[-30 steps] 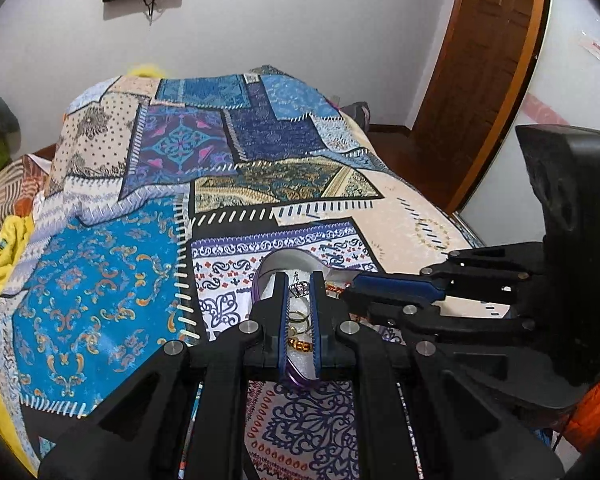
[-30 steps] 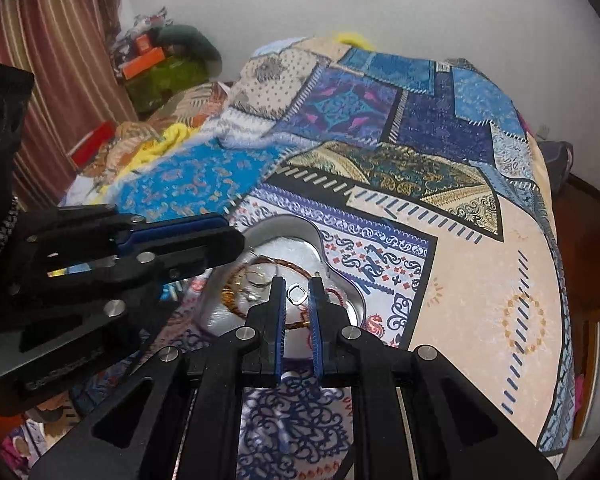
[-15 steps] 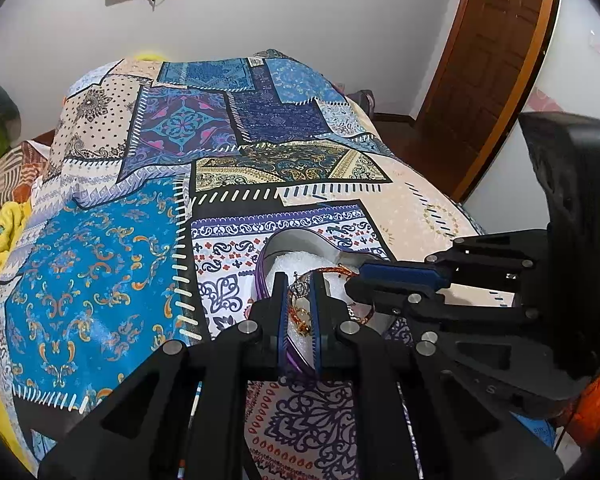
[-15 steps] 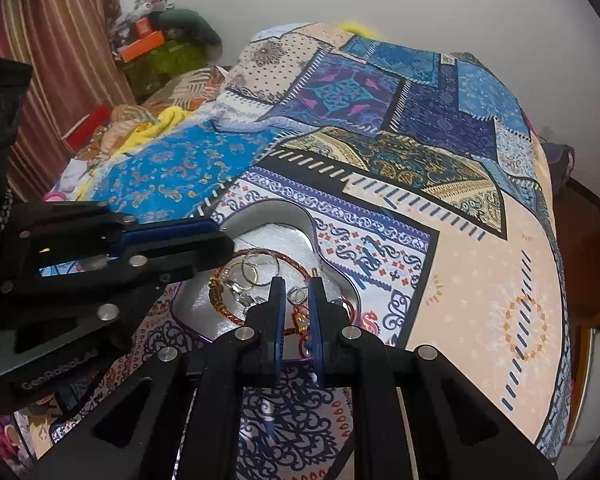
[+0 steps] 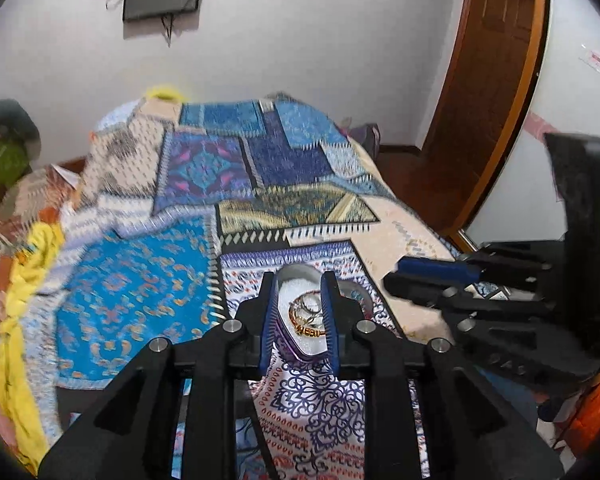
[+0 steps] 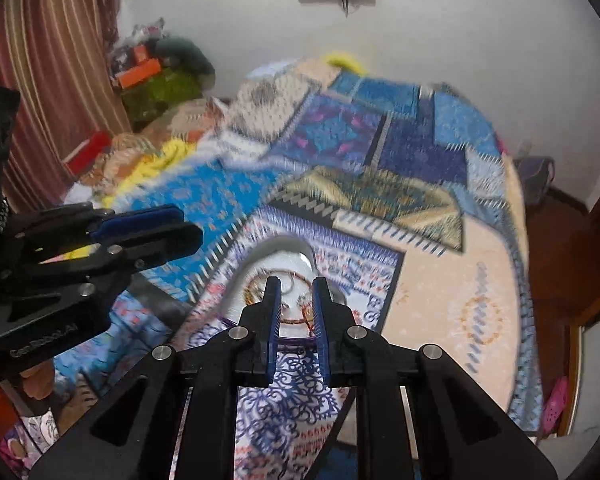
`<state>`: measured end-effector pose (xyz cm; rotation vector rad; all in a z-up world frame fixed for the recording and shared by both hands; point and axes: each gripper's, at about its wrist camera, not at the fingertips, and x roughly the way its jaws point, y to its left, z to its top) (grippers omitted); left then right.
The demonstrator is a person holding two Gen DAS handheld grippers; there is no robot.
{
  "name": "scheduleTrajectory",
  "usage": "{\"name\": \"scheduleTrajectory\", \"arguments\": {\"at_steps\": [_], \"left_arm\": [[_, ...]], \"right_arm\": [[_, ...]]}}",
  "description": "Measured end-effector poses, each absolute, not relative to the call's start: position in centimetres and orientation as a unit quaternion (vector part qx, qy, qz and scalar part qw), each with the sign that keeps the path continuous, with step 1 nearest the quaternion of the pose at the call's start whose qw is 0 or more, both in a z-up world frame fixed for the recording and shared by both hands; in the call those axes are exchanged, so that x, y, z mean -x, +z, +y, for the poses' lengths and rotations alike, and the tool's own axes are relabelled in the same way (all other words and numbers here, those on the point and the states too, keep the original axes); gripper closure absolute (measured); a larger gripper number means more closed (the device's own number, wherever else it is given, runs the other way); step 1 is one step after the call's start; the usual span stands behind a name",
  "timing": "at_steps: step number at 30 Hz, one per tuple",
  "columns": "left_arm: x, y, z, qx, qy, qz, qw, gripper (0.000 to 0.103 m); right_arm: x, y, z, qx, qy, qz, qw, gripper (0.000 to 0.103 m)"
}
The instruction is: Organize jewelry
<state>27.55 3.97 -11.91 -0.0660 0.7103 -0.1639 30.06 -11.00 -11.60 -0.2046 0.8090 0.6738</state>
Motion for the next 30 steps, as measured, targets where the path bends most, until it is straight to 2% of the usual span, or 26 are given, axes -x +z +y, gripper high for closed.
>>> {"name": "scheduleTrajectory", "arguments": {"at_steps": [7,13,19,20,21,22,23,24,25,27,30], "left_arm": [[-21.3,-5.9,3.6,0.019,-0.06,0.269,0.961,0.082],[-13.6,0.0,2.9,0.018,-0.049,0.162,0.985,0.082],[-7.6,3.0,2.0,0.018,-0.052,0.083,0.995,0.08],[-6.8,3.2,1.9,0.02,-0.052,0.075,0.996,0.071],[-6.2,3.3,1.8,0.022,-0.05,0.068,0.996,0.057],[-5.7,3.3,1.8,0.024,-0.046,0.063,0.997,0.05],[-5.2,3.3,1.7,0.025,-0.041,0.057,0.997,0.039],[-4.8,3.2,1.6,0.026,-0.035,0.052,0.998,0.03],[-4.5,3.0,1.5,0.027,-0.029,0.049,0.998,0.026],[-4.1,2.8,1.6,0.031,-0.02,0.048,0.998,0.008],[-3.6,2.5,1.8,0.036,-0.004,0.047,0.998,0.004]], "right_arm": [[-23.9,-3.5,-14.0,0.063,0.31,0.28,0.907,0.089],[-16.5,2.5,-17.0,0.022,0.291,0.162,0.943,0.089],[-10.5,4.8,-18.3,0.003,0.257,0.083,0.963,0.088],[-10.1,4.8,-18.2,0.003,0.255,0.079,0.964,0.084],[-9.6,4.8,-18.1,0.005,0.249,0.076,0.965,0.079],[-9.1,4.8,-17.9,0.007,0.242,0.071,0.968,0.063],[-8.6,4.7,-17.8,0.008,0.233,0.065,0.97,0.044],[-8.3,4.6,-17.7,0.008,0.226,0.059,0.972,0.037],[-7.9,4.4,-17.6,0.007,0.216,0.05,0.975,0.029],[-7.6,4.3,-17.5,0.005,0.205,0.043,0.978,0.024],[-7.3,4.2,-17.5,-0.007,0.186,0.042,0.982,0.006]]}}
